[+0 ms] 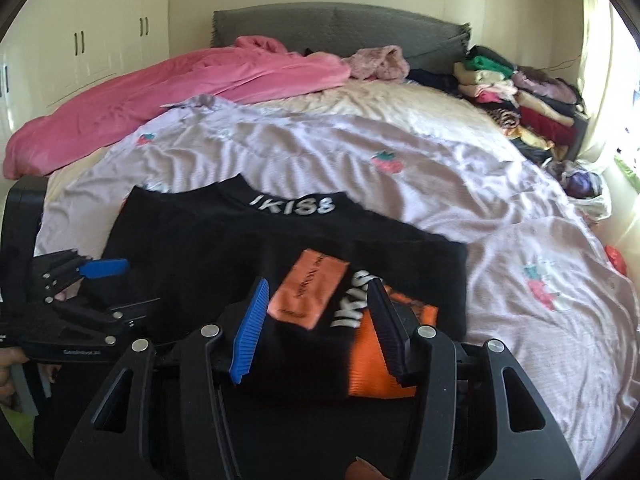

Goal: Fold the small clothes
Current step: 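Lay the orange cuff flat on the shirt body and open the right tool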

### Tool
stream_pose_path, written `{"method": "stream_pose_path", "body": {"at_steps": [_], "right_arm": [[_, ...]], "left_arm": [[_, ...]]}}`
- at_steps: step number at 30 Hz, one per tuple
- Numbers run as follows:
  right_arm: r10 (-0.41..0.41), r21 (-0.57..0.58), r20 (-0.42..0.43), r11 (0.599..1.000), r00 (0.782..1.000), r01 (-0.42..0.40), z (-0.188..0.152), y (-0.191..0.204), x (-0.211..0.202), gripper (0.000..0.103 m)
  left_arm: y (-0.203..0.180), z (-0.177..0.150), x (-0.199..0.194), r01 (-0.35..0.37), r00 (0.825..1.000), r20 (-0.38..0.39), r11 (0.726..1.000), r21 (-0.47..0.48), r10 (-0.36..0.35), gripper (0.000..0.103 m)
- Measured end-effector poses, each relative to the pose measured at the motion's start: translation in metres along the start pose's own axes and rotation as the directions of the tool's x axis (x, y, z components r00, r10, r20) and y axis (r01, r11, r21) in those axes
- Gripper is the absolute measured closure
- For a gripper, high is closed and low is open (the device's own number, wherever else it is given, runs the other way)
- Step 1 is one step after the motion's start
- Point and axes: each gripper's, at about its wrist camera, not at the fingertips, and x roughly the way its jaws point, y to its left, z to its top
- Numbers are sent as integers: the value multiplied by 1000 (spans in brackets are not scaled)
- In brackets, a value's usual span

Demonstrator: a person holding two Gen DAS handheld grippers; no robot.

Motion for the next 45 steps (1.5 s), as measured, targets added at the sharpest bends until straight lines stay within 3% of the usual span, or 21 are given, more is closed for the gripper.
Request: {"method": "stream_pose_path", "body": {"at_steps": [5, 9, 11, 28, 32, 33, 45], "right_arm": [[17, -24, -91, 1000, 996, -20, -9, 7, 21, 53], [-67, -24, -209, 998, 976, 64, -20, -2, 46, 55], [-26, 27, -222, 999, 975, 33, -24, -13, 51, 54], [-5, 53, -193, 998, 981, 15, -21, -14, 38, 48], [16, 73, -176, 997, 984, -3, -18, -15, 32, 39], [16, 75, -170, 997, 985, -3, -17, -15, 31, 32], [24, 117, -116, 993, 993, -10, -10, -21, 17, 32]], "left_arm": [[1, -4, -2, 7, 1000, 1, 1000, -4, -7, 31], [2, -4, -3, 14, 1000, 1, 1000, -9, -14, 31], [1, -4, -3, 18, 1000, 0, 1000, -11, -18, 31], [4, -2, -9, 35, 999, 4, 999, -32, -35, 31], [4, -2, -13, 51, 999, 8, 998, -41, -51, 24], [4, -2, -14, 55, 998, 10, 998, -44, -55, 23], [6, 2, -41, 74, 995, 65, 995, -65, -69, 12]]}}
